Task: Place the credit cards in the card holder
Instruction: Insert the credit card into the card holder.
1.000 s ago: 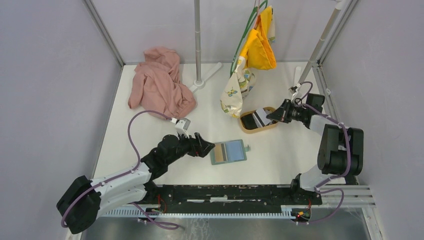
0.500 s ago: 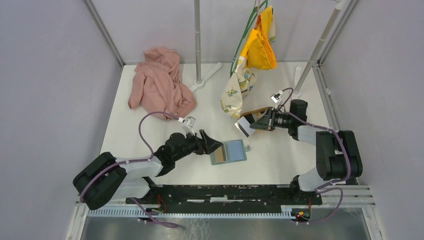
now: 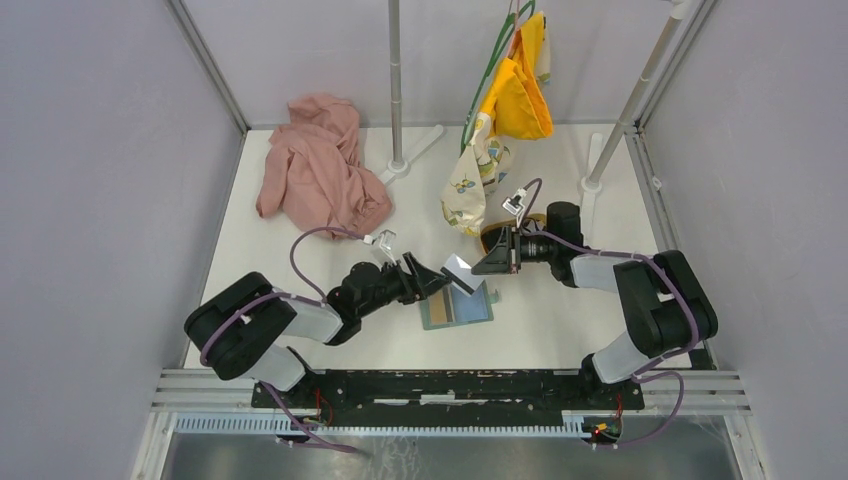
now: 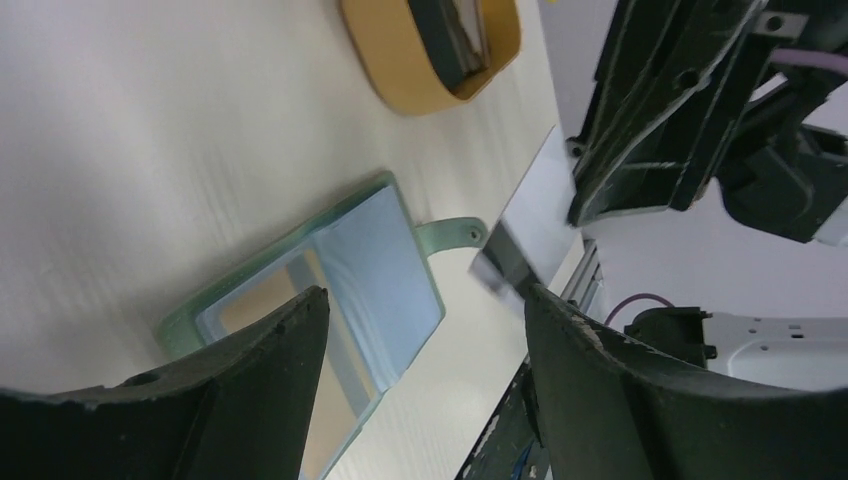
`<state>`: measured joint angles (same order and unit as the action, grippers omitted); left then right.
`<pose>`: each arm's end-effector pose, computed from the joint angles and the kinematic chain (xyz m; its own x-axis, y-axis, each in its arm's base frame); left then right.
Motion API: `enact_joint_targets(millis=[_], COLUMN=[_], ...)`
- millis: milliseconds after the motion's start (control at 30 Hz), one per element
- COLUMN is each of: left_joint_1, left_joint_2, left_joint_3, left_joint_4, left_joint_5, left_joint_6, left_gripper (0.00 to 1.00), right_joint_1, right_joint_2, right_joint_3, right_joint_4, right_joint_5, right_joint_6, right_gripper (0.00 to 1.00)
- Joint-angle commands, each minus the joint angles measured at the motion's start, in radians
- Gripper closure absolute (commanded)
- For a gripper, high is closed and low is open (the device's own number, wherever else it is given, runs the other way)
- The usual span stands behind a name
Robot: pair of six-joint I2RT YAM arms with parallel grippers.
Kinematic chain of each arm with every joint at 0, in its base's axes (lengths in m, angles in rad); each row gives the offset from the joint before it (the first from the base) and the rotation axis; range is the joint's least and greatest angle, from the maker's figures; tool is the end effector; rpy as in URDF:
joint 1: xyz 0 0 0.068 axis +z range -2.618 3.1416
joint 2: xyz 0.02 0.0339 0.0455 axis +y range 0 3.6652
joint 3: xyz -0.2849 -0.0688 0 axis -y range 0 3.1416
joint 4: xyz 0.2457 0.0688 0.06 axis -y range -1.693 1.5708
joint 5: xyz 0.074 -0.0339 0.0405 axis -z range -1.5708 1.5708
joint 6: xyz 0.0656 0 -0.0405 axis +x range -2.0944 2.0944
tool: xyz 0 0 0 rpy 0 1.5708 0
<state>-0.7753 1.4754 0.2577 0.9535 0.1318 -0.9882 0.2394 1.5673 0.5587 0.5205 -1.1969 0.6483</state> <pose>0.1856 -0.1940 0.1510 -0.7577 -0.4165 -0.5024 0.2759 0.4933 -0.8249 0.2646 0.1274 0.1766 -0.8978 0.0079 -0.4404 -0.4306 0.1946 0.8813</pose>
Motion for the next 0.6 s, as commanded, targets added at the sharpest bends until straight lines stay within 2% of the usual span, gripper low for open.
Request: enact_joint_targets(millis=[0, 100, 200, 333, 500, 567], left_joint_1=[0.003, 0.003, 0.005, 0.015, 0.027, 0.030], left_joint_2=[0.026, 0.022, 0.019, 0.013, -0.035, -0.063], left_joint_3=[0.039, 0.038, 0.043, 0.040, 0.040, 0.048], left_joint_4=[0.200, 0.219, 0.217, 0.230, 0.195, 0.158], left_joint_5=[-0.003, -0.001, 0.005, 0.033, 0.078, 0.105], left_joint_6=[-0.067, -0.064, -0.059, -0.054, 0.003, 0.062], left_gripper=[0.23, 0.25, 0.34, 0.67, 0.94, 0.98], right_joint_1=[0.043, 0.058, 0.078, 0.089, 0.090, 0.094], right_joint_2=[0.013, 0.017, 0.017, 0.022, 0.023, 0.023], right_joint_3=[0.007, 0.010, 0.016, 0.023, 0.031, 0.043], right_joint_4=[0.078, 0.078, 0.082, 0.079, 0.051, 0.024], right_joint_5=[-0.045, -0.054, -0.069, -0.079, -0.088, -0.096], right_joint_6=[0.014, 0.013, 0.009, 0.001, -0.035, -0.066], right_gripper=[1.00, 1.00, 1.00, 1.00, 1.00, 1.00])
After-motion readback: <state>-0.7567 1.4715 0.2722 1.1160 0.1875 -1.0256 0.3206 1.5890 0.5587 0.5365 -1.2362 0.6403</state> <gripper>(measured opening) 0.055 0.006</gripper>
